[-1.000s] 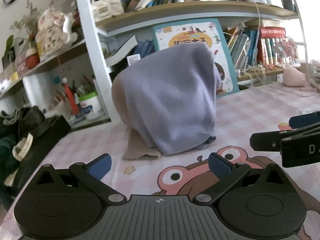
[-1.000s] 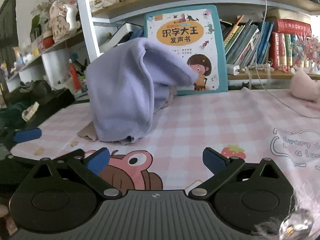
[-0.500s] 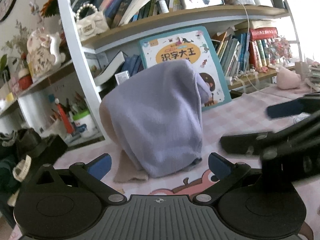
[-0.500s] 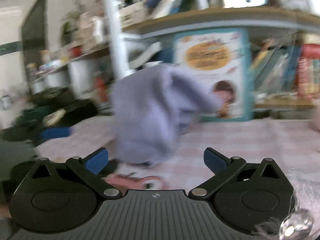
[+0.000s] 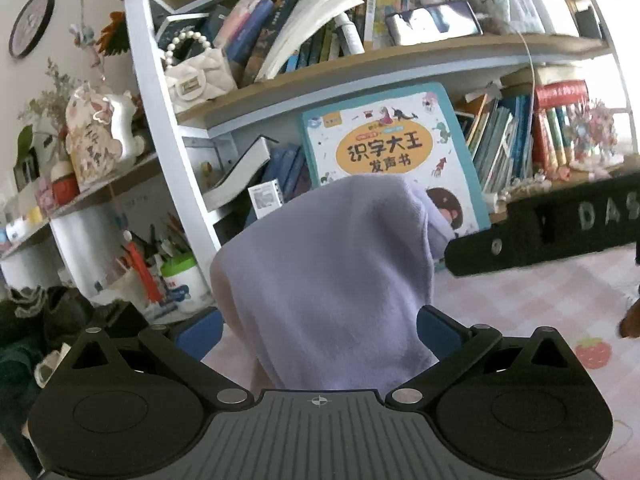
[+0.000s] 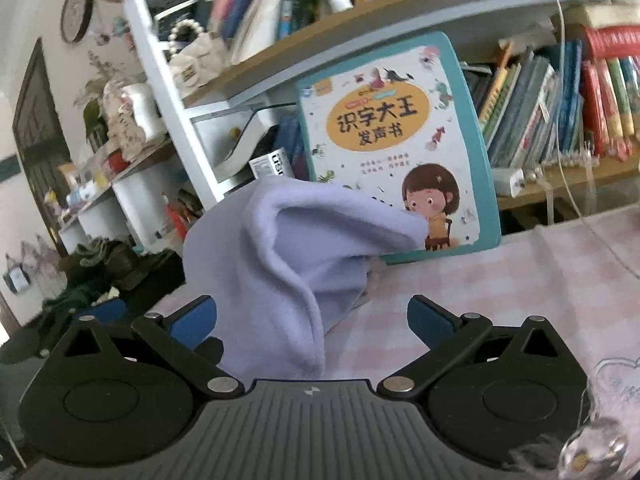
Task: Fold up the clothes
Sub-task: 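Close the left gripper on the lavender sweater while the right gripper grasps it too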
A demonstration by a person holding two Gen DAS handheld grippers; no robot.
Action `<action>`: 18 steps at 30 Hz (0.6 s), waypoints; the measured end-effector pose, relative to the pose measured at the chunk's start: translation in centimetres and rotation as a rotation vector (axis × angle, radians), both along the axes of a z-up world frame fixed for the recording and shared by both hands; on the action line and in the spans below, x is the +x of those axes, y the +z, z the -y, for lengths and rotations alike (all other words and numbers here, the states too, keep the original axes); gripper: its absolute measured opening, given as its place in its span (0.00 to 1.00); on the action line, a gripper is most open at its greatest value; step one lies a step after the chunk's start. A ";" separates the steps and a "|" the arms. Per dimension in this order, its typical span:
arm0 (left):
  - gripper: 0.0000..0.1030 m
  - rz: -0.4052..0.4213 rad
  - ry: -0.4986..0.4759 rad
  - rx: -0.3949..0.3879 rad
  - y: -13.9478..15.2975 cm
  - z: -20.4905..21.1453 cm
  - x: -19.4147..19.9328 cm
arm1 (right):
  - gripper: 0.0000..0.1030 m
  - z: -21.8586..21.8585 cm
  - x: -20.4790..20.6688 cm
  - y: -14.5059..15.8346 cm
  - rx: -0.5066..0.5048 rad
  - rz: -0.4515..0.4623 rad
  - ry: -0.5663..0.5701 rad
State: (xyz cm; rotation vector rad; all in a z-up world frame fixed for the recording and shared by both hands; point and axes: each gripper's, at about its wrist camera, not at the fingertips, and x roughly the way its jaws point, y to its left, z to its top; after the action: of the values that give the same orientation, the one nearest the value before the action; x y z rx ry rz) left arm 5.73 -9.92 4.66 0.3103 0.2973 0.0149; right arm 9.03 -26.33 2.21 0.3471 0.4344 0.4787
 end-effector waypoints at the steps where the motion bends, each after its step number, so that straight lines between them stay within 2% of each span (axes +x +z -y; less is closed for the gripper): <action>1: 1.00 -0.011 -0.010 -0.007 -0.1 0.1 0.3 | 1.00 0.2 0.2 -0.2 0.022 -0.007 0.008; 4: 1.00 -0.067 -0.019 -0.021 -0.8 0.6 1.5 | 0.99 0.6 0.9 -0.5 0.092 -0.017 0.037; 6: 1.00 -0.089 -0.012 -0.004 -1.3 1.2 2.2 | 0.99 0.9 1.4 -0.8 0.138 -0.026 0.040; 10: 1.00 -0.026 0.035 0.111 -2.1 3.0 3.2 | 0.99 1.9 2.3 -1.8 0.258 -0.071 0.022; 12: 1.00 0.008 0.019 0.130 -2.3 3.5 3.6 | 0.99 2.8 2.6 -2.7 0.339 -0.109 0.010; 16: 1.00 -0.004 0.029 0.095 -2.3 4.1 5.6 | 0.99 4.3 3.5 -4.3 0.473 -0.208 -0.009; 18: 1.00 -0.010 0.045 0.081 -2.4 4.4 6.5 | 0.99 4.8 3.6 -4.8 0.488 -0.221 -0.040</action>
State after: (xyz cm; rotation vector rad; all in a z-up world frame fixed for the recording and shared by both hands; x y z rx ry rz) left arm 12.27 -14.30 2.27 0.3840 0.3144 0.0693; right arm 12.62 -31.13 -2.60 0.8840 0.5216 0.5070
